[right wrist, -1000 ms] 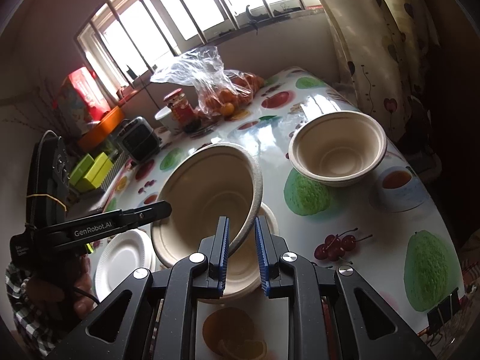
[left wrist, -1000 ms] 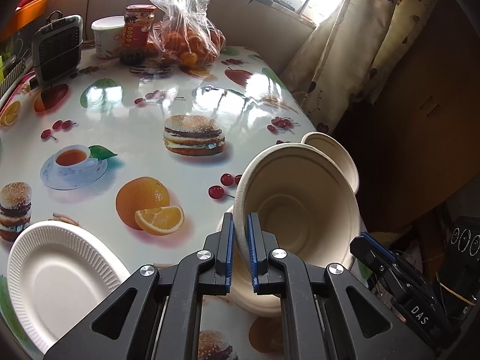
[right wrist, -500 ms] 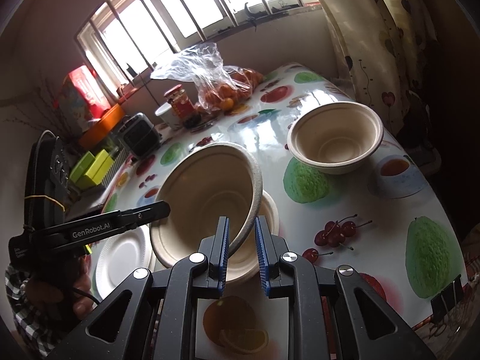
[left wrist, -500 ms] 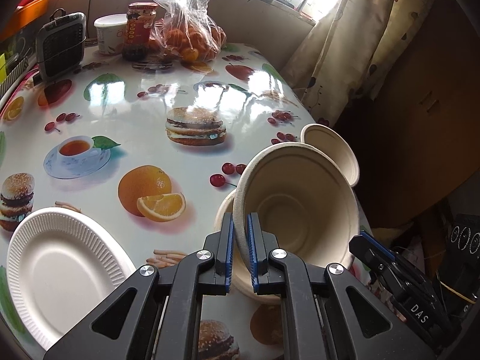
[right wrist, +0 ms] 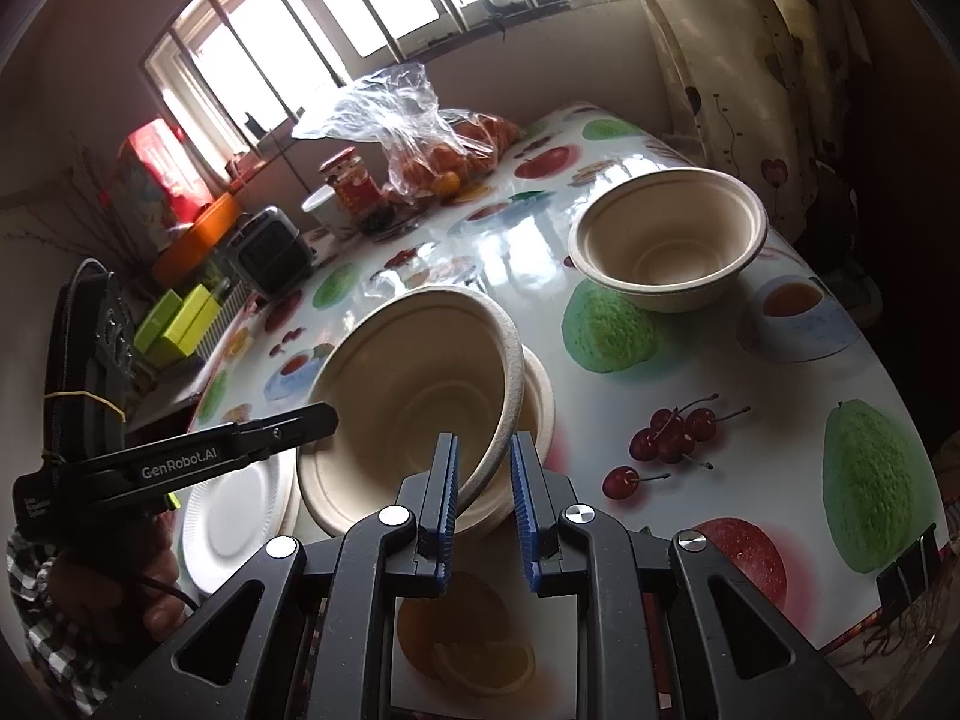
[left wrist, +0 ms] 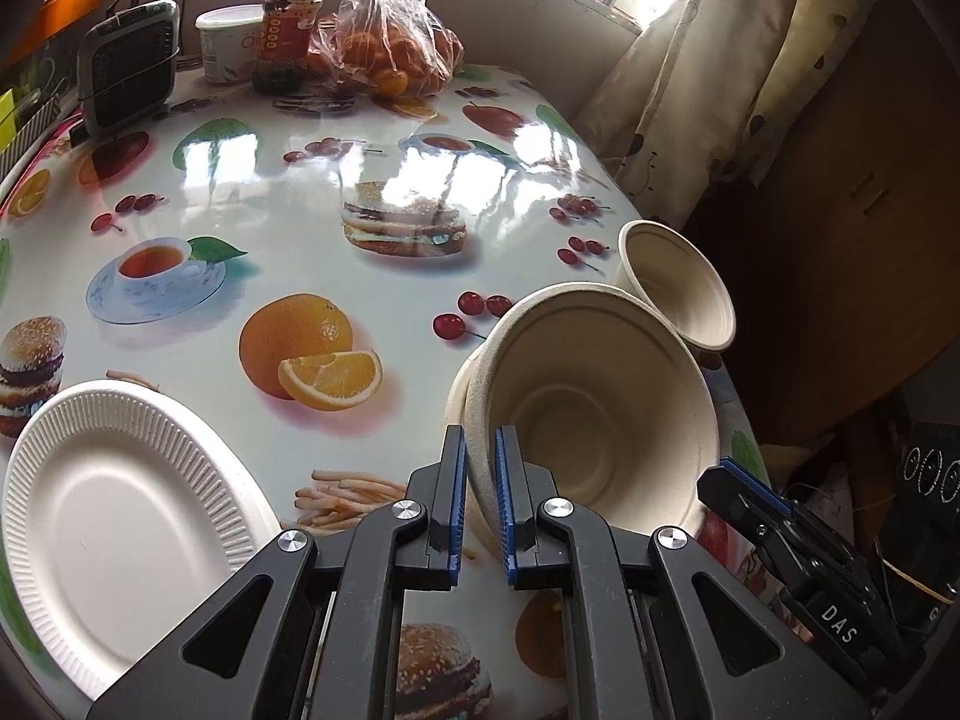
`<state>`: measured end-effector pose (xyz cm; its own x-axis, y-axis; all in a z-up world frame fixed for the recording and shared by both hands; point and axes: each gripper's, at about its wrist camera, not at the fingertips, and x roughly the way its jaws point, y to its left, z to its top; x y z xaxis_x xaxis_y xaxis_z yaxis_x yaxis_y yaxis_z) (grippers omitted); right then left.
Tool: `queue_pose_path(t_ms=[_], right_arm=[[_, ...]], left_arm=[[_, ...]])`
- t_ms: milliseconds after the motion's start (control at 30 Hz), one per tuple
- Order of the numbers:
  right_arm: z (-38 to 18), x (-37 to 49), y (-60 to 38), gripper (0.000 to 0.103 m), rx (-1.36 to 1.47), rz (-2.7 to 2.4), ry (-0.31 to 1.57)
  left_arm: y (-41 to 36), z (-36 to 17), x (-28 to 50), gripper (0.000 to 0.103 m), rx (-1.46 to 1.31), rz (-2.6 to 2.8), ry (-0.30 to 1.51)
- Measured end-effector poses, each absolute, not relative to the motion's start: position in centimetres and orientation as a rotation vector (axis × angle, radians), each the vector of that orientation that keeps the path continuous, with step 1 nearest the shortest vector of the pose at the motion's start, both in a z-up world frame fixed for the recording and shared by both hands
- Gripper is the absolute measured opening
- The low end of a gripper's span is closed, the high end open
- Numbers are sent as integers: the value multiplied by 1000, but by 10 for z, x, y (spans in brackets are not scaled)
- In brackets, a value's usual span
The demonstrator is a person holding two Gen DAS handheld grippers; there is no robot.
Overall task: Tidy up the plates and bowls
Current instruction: 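Lift and carry the bowl in the left tool while the right tool carries its bowl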
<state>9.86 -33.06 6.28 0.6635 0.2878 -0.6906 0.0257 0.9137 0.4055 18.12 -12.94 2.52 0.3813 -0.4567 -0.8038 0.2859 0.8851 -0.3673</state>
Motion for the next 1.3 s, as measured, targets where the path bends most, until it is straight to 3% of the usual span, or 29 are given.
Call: queue_pose_path(t_ms=[1300], right_arm=[[44,108,-330,19,401,134,888]], left_arm=[[-133,15,186,11,-165,-462,1107]])
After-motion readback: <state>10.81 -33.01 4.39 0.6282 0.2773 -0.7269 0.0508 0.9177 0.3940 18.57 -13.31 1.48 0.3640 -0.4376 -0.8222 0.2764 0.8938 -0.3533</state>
